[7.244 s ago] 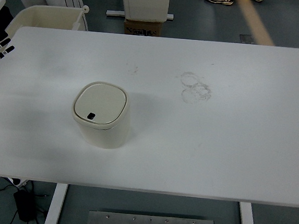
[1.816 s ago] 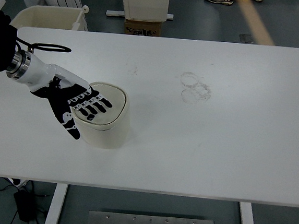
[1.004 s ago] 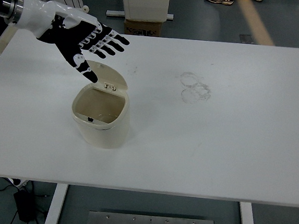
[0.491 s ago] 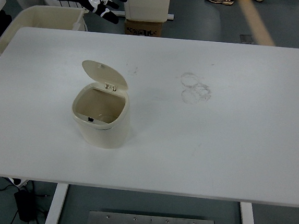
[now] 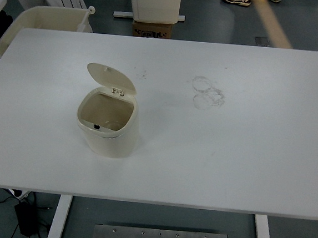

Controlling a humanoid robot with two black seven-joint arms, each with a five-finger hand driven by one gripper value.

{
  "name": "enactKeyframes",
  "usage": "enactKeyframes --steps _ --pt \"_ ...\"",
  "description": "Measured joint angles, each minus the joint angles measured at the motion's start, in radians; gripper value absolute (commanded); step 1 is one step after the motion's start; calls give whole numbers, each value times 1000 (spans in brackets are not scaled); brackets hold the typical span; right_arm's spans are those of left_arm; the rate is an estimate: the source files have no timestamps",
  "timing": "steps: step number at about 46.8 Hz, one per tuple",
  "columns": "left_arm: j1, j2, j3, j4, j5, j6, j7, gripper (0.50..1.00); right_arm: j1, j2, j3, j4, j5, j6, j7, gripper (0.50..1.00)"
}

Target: Open trash bin

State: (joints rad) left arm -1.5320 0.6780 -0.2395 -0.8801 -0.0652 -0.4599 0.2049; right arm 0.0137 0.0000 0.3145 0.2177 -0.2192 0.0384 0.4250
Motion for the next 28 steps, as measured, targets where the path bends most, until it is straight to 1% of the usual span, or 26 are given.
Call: enactKeyframes --steps 3,9,15,22,28 --pt "36 -2 -54 27 -13 0 0 1000 0 0 0 0 0 0 0 991" --pt "83 -7 -106 96 -48 0 -3 1000 -2 0 -1 0 0 0 0 991" --pt "133 -22 -139 174 -83 -1 -43 1000 -3 0 -2 0 0 0 0 993" --pt "189 -37 -159 231 -117 -2 -70 1000 -5 0 -2 0 0 0 0 991" --pt "254 -41 -194 266 -183 0 -99 1000 -9 0 -2 0 0 0 0 991"
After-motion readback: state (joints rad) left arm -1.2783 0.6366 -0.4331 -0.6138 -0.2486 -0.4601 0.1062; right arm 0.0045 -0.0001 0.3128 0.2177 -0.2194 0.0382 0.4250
